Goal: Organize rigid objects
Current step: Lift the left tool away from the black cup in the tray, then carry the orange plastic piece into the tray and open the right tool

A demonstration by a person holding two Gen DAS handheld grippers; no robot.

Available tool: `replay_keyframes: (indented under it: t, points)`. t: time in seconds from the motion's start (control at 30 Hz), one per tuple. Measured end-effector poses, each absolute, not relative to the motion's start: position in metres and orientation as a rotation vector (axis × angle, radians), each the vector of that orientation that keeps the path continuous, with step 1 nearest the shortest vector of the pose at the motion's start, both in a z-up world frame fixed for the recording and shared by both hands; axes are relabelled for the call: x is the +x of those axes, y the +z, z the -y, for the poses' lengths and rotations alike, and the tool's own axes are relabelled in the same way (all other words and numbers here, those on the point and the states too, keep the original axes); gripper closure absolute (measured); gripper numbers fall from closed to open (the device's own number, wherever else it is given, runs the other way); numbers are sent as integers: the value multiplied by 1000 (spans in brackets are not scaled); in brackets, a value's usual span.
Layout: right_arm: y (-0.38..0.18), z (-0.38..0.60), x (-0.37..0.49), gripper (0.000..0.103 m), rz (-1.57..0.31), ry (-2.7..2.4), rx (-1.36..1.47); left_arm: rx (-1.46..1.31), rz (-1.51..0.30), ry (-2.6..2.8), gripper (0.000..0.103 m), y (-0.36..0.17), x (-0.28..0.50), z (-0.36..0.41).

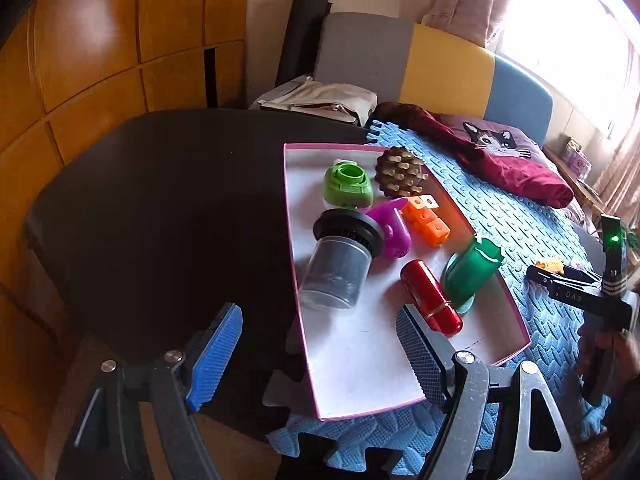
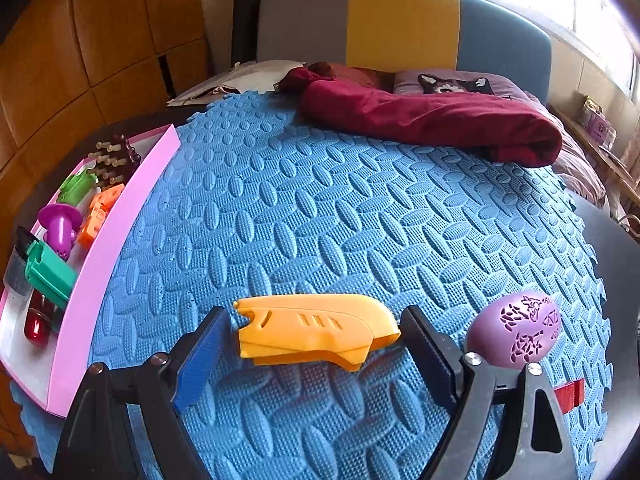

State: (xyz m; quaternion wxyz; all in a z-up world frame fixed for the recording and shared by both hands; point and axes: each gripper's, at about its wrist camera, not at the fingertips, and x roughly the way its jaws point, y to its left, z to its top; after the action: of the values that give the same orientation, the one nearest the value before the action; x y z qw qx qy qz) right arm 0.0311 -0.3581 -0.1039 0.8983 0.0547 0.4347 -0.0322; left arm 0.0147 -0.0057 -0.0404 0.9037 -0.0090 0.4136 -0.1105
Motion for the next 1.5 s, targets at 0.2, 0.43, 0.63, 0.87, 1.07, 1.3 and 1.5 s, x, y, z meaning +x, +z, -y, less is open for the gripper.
replay_keyframes:
  t: [0.2,0.43,0.63,0.87,1.07,1.3,1.5]
  points:
    - [-104,358,31,14,-900,-66,113,-28,-866,-234,23,-44,16,5]
    - [-101,362,29,35,-881,-106,114,-28,-869,-238,23,-45,16,6]
    - [-101,362,28,35,-877,-110,107,-9,-855,-234,23,-41,14,9]
    - [-102,357,28,36,-877,-122,96,-8,-843,-230,23,-36,12,8]
    - [-101,348,20,35,-882,-119,123,-10,-849,-219,23,-38,11,2]
    - [-80,317,6,36,-831,-23,141,-38,-854,-189,23,-40,15,-11]
    - [-33,268,-5,35,-710,130,100,-67,-851,-134,23,-41,22,-32]
